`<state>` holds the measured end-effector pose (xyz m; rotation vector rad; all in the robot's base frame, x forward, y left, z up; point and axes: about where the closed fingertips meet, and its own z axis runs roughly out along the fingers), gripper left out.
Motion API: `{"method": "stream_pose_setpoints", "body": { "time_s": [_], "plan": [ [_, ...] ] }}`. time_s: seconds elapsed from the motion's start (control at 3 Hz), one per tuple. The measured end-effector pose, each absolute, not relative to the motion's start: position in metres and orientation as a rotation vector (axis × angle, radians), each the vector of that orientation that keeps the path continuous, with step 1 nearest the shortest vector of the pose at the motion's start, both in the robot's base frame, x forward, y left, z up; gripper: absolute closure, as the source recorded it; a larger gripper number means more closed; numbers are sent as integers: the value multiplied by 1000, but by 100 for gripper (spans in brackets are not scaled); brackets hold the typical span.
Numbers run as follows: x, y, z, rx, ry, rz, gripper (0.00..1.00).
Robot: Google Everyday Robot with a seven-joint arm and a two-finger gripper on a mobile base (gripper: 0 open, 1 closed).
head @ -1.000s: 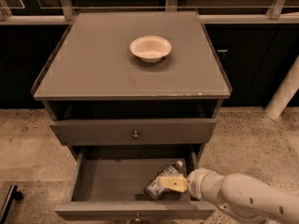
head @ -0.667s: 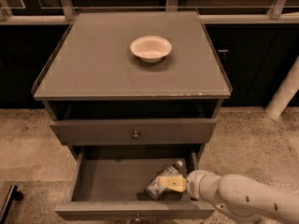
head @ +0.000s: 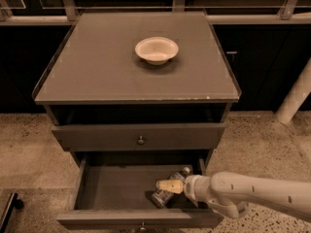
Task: Pick blue plastic bottle from middle drawer and place on counter
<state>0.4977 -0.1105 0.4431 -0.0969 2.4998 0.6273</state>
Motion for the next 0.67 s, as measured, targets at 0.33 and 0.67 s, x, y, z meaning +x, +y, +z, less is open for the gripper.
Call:
{"method": "stream_pose_setpoints", "body": {
  "time_s": [0.33,0.67],
  "plan": [
    [513,-96,408,-91,2540,663,0],
    [527,-81,388,-87,2558,686,0]
  ]
}}
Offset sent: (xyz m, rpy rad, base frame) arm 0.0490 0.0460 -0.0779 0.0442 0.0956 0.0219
